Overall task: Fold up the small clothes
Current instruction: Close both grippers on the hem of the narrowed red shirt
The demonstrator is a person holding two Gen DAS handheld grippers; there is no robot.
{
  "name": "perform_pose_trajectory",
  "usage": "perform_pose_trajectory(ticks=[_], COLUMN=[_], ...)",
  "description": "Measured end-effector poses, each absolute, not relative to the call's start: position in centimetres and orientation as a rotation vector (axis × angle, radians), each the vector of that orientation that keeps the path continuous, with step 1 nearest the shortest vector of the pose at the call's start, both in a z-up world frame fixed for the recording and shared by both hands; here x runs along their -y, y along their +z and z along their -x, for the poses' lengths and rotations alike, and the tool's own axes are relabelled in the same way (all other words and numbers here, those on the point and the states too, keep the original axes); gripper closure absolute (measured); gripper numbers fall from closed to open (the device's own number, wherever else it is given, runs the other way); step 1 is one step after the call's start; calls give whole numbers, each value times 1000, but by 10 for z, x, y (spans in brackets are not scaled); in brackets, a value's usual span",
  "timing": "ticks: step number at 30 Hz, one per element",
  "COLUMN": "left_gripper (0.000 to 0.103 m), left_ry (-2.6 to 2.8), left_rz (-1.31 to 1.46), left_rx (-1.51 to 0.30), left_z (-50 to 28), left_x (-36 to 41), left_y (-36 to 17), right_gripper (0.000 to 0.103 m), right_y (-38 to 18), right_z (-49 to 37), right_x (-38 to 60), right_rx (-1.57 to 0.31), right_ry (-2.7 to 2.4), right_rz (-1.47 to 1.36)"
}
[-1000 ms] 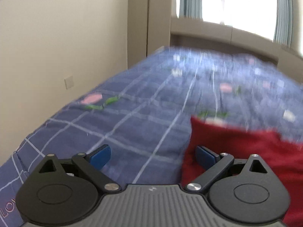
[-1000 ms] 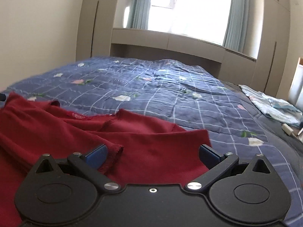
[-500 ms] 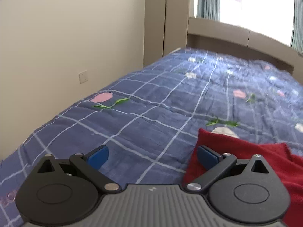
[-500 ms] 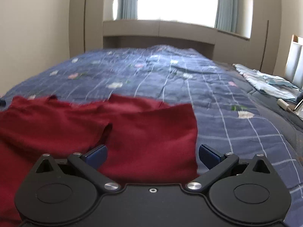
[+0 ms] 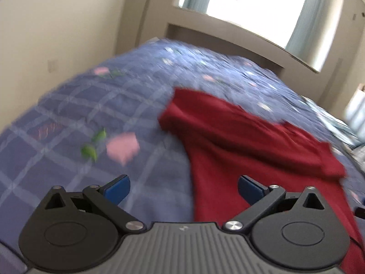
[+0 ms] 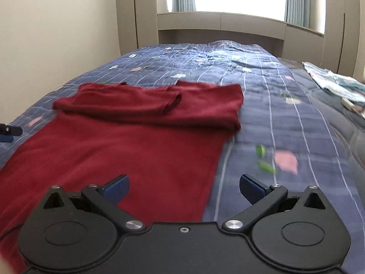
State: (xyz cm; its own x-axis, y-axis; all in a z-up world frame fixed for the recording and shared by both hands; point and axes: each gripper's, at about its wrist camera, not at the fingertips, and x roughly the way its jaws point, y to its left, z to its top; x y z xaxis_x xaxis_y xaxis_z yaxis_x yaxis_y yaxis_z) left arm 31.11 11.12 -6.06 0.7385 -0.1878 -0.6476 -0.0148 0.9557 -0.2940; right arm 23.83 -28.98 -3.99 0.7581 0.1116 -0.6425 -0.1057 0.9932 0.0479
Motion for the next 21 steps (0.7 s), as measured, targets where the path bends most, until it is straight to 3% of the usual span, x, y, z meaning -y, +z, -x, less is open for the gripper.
perform_pose_trajectory(ticks=[11,17,19,21], left_gripper=[1,1,6,13], left_ry=[-207,-207,-208,-193], left_rz=[270,206,212,217], left_rx=[-842,-871,-886,-895], left_z=[-210,-186,-181,-178], left_x=[-103,-94,-92,-91], left_y=[-71,-73,-71,-71], right_gripper=[4,34,54,66], right_y=[-48,-56,-54,-54], right_z=[-136,-106,-100,-97], right_x=[290,275,273,276], right_rx=[-768,-763,-752,-752], right_ry=[67,24,10,-6], right_rz=[-256,-227,-228,-256])
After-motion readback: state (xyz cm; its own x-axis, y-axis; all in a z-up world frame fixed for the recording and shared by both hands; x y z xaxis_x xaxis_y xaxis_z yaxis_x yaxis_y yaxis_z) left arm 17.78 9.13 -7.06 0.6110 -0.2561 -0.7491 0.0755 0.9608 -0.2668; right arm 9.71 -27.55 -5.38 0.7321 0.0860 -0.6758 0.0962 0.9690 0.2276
